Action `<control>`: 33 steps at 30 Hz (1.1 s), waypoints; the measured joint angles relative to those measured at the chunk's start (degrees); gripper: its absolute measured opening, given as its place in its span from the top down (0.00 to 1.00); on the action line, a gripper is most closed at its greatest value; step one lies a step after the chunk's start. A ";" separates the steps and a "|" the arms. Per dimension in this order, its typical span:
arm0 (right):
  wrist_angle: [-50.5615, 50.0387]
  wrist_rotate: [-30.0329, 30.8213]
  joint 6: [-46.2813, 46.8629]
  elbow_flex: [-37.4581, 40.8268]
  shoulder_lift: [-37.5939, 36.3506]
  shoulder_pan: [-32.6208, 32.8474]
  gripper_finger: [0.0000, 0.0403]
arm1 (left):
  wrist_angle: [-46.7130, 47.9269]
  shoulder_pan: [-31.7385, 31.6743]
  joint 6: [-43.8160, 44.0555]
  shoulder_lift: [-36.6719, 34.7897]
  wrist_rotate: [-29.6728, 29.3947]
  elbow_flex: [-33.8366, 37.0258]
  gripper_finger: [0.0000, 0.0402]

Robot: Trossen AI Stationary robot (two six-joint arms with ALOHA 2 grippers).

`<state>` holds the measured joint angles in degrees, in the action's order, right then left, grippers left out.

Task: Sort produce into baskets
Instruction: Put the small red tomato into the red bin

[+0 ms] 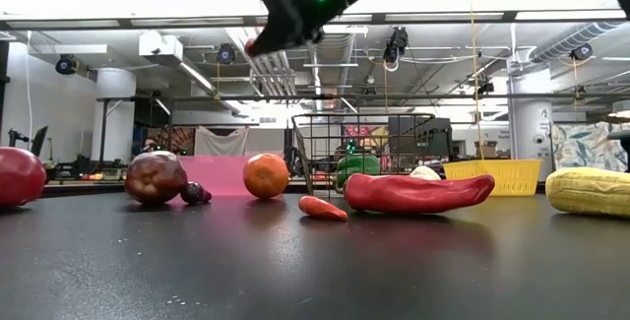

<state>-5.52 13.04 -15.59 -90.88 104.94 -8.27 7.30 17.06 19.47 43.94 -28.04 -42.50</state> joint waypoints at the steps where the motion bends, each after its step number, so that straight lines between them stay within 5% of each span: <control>1: 0.24 0.00 0.04 -0.80 1.14 -0.47 0.69 | 0.01 0.00 -0.55 -0.80 -0.01 0.00 0.45; 10: -2.59 0.00 1.57 -8.78 9.88 -3.30 0.69 | 0.38 0.00 -3.28 -4.61 -0.03 0.00 0.45; 23: -22.46 0.00 1.50 -28.26 21.13 -4.03 0.69 | 1.95 0.00 -4.00 -4.57 0.01 0.00 0.45; 33: -24.44 -0.07 1.50 -30.82 23.55 -6.43 0.69 | 2.98 0.00 -4.00 -4.98 0.02 0.00 0.45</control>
<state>-29.95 12.97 -14.10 -121.70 128.49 -14.70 10.28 17.06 15.46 38.97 -28.03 -42.50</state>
